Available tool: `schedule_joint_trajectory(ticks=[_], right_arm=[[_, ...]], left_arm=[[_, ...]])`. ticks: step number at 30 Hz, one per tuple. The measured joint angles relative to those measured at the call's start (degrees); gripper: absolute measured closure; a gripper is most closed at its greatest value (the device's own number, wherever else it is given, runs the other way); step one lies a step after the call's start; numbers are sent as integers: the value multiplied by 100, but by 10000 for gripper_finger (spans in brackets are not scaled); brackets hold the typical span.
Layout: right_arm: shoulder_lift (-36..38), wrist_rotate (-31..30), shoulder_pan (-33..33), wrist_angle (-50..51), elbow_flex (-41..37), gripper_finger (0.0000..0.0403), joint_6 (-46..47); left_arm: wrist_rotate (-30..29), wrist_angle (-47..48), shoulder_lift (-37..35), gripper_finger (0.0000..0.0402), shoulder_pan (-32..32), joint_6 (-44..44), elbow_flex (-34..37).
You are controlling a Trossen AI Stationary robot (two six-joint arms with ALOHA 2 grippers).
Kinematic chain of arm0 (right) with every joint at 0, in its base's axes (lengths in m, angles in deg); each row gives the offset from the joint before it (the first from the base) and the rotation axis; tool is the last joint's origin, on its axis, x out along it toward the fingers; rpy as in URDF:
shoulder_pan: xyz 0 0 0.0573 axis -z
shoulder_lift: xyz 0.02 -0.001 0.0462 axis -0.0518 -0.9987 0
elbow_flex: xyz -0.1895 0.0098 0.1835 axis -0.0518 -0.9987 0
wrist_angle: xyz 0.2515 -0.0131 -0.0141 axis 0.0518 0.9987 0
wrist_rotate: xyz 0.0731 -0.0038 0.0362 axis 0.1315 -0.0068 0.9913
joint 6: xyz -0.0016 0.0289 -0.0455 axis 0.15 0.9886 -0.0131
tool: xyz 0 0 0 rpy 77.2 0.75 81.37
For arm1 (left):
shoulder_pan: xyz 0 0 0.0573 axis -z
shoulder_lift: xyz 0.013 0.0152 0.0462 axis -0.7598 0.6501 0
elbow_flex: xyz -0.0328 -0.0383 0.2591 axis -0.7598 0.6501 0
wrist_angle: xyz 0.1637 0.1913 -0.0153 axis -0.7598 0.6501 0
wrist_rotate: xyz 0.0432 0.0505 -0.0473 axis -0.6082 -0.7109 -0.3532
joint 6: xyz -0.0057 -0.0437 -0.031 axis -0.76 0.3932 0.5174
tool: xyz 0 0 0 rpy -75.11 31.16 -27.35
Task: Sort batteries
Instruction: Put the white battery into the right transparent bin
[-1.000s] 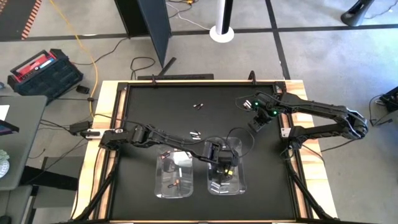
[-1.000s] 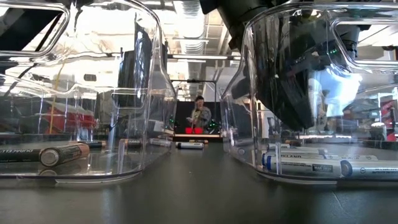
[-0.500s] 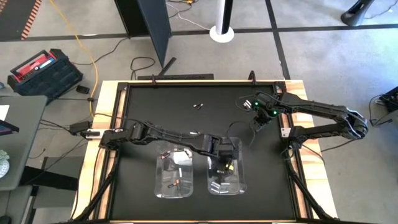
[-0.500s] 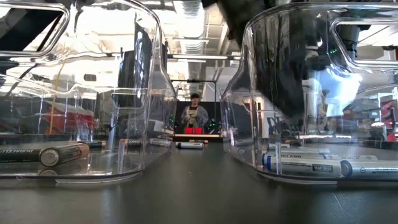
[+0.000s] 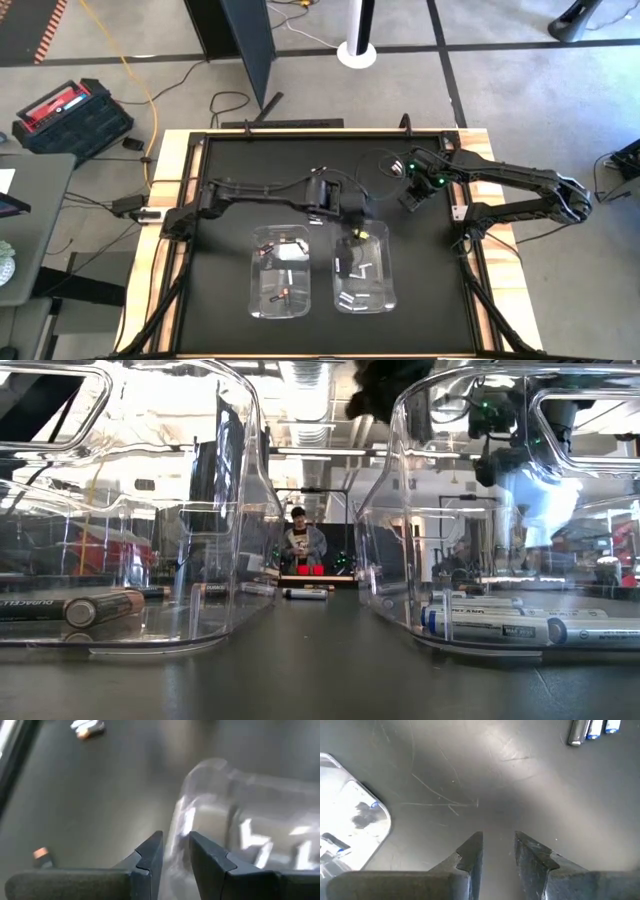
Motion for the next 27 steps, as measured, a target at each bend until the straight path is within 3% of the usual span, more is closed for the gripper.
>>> schedule_joint_trajectory(ticks=[5,10,16,20,25,27], right_arm=[[0,0,0,-177,0,276,17],[0,0,19,-579,0,276,0],[-2,-2,101,-1254,0,276,0],[-2,-4,137,-1765,0,276,0],[-2,-85,307,-2251,0,275,140],[-2,-108,431,-2479,0,271,152]], left_arm=[[51,271,-151,310,-266,-781,215],[1053,121,-226,310,-915,-1353,652],[1631,-568,-760,310,-1729,-1921,1480],[1939,-1347,-1399,310,-2349,-2315,2453],[2898,-2861,-2363,310,-3085,-2448,4141],[2993,-3303,-2725,310,-3299,-2443,4768]])
